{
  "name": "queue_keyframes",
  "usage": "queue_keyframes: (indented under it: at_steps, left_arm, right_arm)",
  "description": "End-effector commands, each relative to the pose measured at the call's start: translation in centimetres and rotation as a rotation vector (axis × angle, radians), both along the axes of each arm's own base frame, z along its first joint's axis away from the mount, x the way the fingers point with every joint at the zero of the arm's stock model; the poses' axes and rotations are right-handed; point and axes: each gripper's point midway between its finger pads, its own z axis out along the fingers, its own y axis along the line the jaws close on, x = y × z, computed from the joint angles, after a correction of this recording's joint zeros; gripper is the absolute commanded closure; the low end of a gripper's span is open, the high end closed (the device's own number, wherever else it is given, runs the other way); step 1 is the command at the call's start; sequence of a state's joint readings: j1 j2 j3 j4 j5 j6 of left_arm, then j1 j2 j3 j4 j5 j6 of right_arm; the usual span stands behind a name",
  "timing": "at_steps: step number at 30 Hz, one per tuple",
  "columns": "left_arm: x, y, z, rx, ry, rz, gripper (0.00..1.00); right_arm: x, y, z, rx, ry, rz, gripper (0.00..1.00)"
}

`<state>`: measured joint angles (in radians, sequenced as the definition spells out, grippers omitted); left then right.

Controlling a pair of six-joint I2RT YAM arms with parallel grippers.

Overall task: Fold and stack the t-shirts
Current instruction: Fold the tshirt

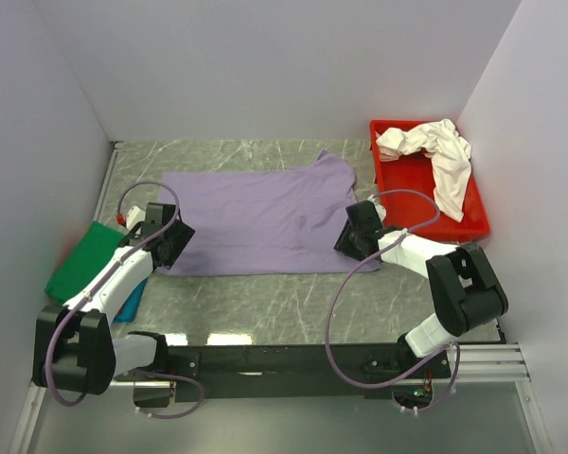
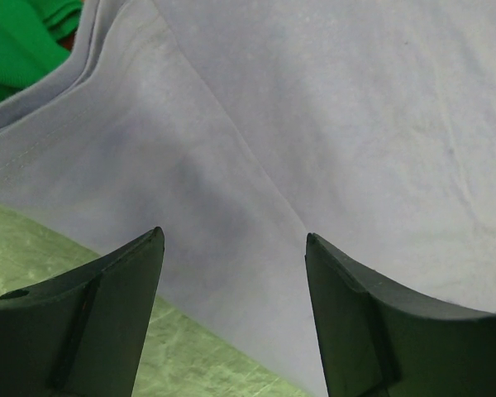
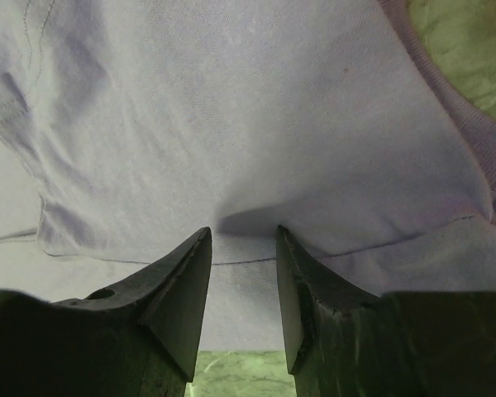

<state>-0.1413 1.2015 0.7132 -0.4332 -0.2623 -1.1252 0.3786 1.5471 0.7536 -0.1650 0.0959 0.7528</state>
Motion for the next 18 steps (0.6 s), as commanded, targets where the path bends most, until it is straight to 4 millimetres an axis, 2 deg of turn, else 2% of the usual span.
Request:
queue_keyframes:
  at_steps: [1,6,9,12,18]
  left_arm:
    - [0.3,-0.1,0.1,-0.005,-0.020,0.004,0.25]
    - [0.3,0.1,0.4,0.005,-0.019,0.008,0.26]
    - [0.2,0.0,0.5,0.004,-0.023,0.006,0.25]
    - [0.2,0.0,0.3,0.001,-0.020,0.005,0.25]
    - [0.1,0.1,0.0,0.011,-0.005,0.005,0.25]
  right_arm:
    - [-1.4,-1.4,-1.4,-0.039,0.056,-0.018,0.55]
    - [-1.6,-1.8,-0.8,-0.030,0.074,-0.024,0.55]
    - [-1.7,-3.3,-0.5,-0.090,0.097,-0.068,0.54]
    - [-2.2,-5.0,-1.3,-0.147,0.151,-0.100,0.55]
    - [-1.9,-5.8,-0.8,-0.134,0.146,-0.122,0.56]
